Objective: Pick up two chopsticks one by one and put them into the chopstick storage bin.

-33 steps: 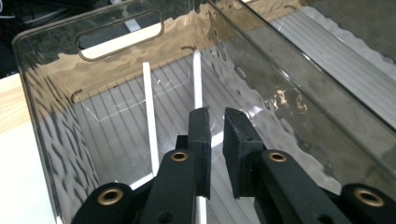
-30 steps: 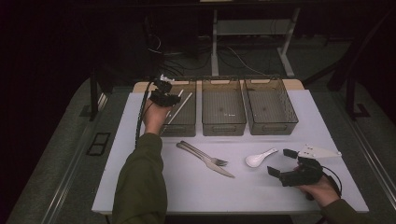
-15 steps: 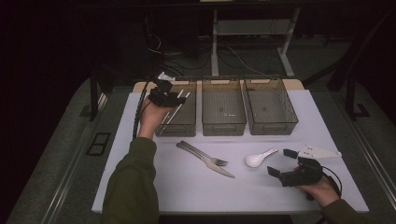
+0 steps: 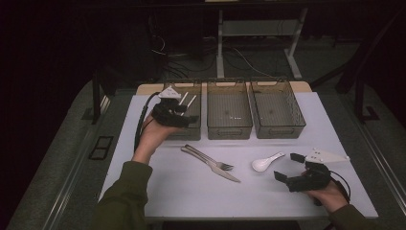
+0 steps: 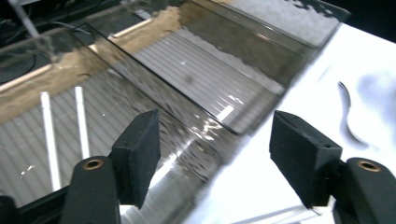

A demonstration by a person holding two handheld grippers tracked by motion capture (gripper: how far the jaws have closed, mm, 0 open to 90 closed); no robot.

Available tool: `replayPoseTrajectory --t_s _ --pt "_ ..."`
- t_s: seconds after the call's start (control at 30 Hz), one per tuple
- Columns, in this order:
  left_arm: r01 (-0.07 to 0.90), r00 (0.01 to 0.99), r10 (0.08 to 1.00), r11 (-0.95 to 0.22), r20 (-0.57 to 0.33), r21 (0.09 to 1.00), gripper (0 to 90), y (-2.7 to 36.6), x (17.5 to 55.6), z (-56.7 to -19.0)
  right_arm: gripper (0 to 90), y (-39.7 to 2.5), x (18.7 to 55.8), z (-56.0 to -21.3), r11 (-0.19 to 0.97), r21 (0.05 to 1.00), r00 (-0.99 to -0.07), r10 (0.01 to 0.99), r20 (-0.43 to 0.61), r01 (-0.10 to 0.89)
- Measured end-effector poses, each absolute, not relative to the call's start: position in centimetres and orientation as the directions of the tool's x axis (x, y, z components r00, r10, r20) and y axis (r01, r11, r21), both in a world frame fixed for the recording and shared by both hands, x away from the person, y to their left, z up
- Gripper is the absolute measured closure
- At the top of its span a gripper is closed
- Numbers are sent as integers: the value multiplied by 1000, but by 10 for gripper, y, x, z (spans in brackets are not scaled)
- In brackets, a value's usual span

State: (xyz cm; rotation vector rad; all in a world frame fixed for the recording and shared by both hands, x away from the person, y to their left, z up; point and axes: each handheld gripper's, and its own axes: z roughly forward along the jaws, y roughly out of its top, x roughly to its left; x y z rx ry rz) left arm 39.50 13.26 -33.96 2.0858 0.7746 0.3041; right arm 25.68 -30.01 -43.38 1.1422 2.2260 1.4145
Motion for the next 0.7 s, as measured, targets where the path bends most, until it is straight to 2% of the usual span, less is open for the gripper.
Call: replayPoseTrajectory --t_s 0.7 --pt "379 799 598 -421 -62 824 229 130 325 -378 9 -300 256 -434 216 853 -649 740 174 475"
